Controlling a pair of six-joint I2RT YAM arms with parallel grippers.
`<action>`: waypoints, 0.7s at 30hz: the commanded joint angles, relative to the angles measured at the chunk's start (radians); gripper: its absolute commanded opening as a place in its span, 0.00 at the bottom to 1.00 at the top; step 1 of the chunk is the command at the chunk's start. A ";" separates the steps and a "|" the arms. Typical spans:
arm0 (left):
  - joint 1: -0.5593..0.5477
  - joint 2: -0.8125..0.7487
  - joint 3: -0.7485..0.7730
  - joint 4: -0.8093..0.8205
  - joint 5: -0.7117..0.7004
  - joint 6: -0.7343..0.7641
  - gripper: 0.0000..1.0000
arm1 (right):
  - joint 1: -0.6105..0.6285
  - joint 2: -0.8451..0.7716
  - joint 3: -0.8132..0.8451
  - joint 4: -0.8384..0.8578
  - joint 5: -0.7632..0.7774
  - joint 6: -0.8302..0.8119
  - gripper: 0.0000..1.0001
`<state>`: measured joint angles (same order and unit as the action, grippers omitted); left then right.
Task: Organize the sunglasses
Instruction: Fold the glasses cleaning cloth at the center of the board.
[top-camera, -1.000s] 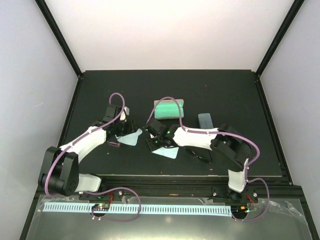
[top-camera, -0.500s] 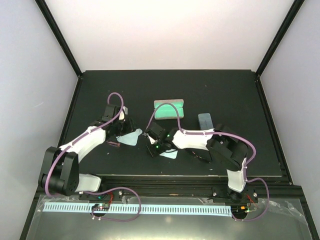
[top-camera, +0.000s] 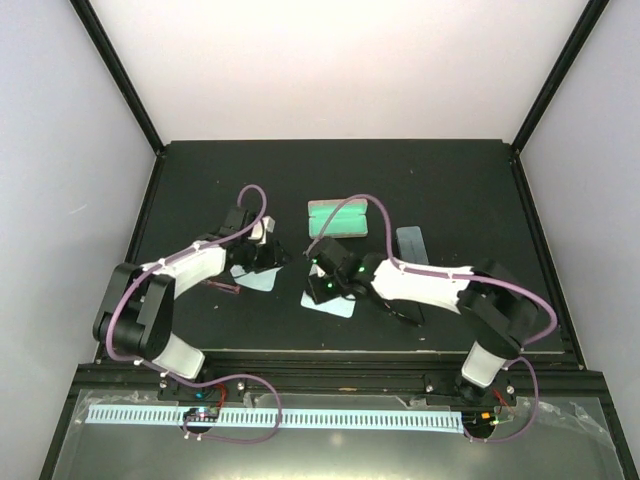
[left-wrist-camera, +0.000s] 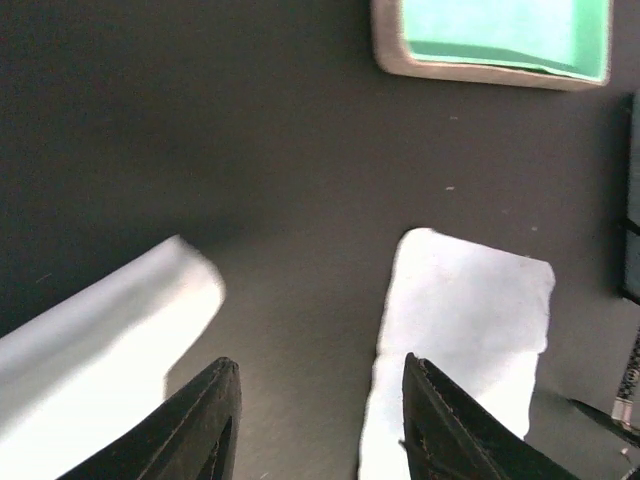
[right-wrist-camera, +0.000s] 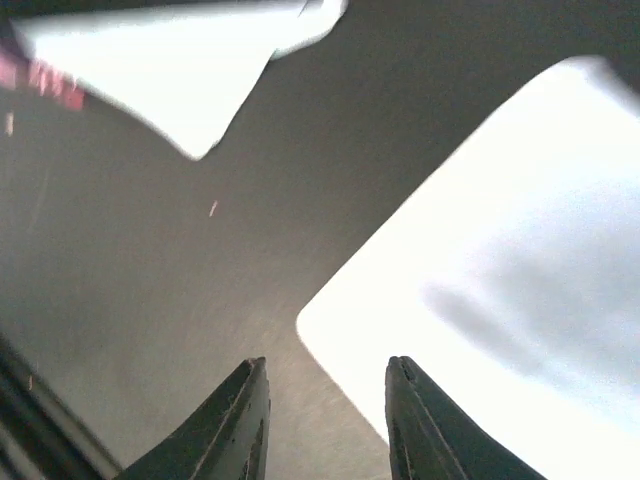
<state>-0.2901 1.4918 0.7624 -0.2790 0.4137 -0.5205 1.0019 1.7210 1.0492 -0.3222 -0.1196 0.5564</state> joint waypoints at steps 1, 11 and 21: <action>-0.053 0.085 0.117 0.013 0.076 0.074 0.46 | -0.084 -0.048 -0.010 -0.053 0.284 0.117 0.34; -0.122 0.316 0.324 -0.069 0.098 0.145 0.46 | -0.206 0.019 0.025 -0.198 0.382 0.073 0.33; -0.183 0.404 0.375 -0.122 0.044 0.176 0.42 | -0.210 0.112 0.057 -0.207 0.342 0.048 0.28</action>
<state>-0.4553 1.8683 1.0889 -0.3573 0.4816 -0.3744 0.7956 1.8095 1.0782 -0.5133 0.2073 0.6125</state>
